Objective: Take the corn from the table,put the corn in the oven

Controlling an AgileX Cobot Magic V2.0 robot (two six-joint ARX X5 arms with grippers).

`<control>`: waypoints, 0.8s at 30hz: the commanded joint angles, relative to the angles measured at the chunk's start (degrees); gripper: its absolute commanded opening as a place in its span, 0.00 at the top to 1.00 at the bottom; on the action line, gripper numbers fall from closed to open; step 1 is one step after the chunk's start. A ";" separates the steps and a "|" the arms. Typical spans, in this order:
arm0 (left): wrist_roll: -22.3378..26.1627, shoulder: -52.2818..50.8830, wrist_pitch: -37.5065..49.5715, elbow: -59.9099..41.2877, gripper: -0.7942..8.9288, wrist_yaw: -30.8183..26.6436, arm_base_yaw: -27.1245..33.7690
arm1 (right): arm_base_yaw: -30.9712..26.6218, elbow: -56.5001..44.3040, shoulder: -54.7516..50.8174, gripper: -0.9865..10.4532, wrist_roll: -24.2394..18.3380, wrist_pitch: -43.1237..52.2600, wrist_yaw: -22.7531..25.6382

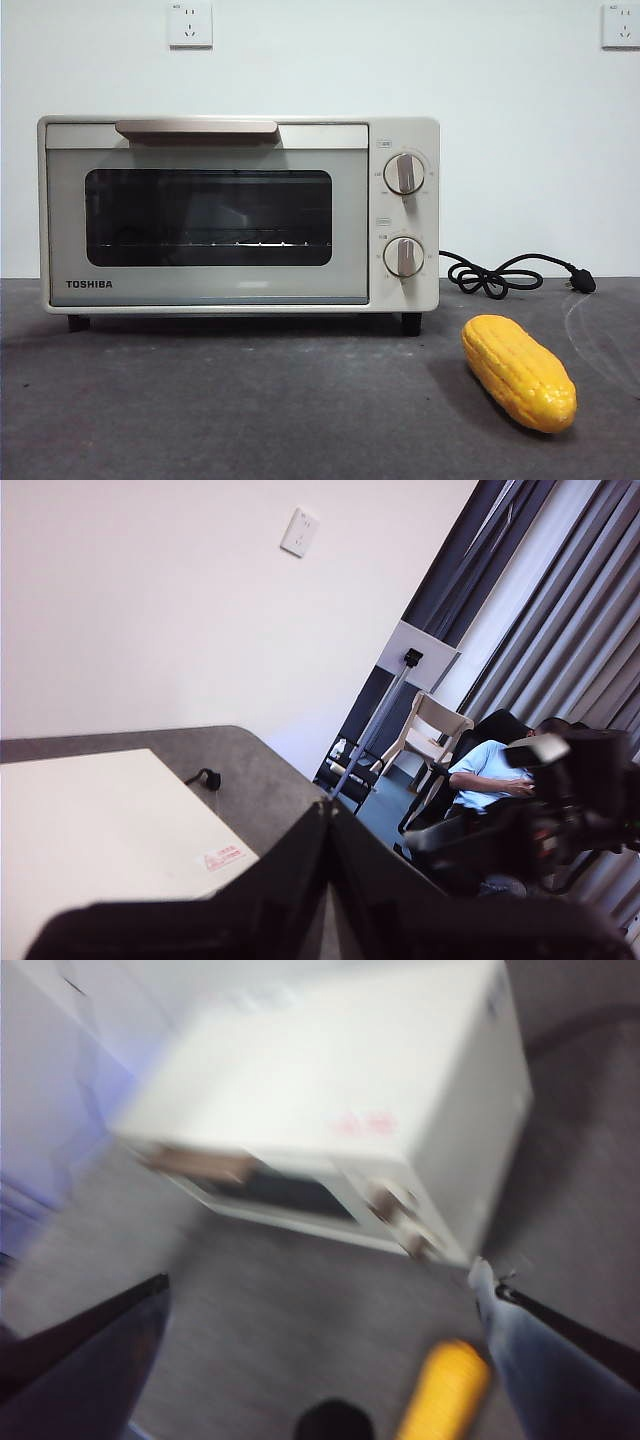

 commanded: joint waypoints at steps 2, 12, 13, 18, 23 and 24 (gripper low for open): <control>0.96 0.83 -0.17 0.11 0.92 0.20 -0.02 | 7.21 -0.15 5.53 0.47 -1.88 -3.15 11.61; 2.86 2.25 -2.43 0.11 0.92 0.20 -0.02 | 18.08 -0.35 22.10 0.47 -1.60 -6.23 21.38; 3.02 2.25 -2.71 0.11 0.92 0.20 -0.02 | 18.60 -0.42 23.43 0.47 -1.55 -6.21 21.77; 3.74 2.23 -2.99 0.11 0.92 0.20 -0.02 | 20.09 -1.79 29.27 0.47 -0.68 -6.03 24.83; 3.76 2.23 -2.99 0.11 0.92 0.20 -0.02 | 20.06 -7.65 30.58 0.47 -0.17 -2.49 24.68; 3.78 2.23 -2.99 0.11 0.92 0.20 -0.02 | 20.04 -9.22 30.58 0.47 0.24 -1.62 24.68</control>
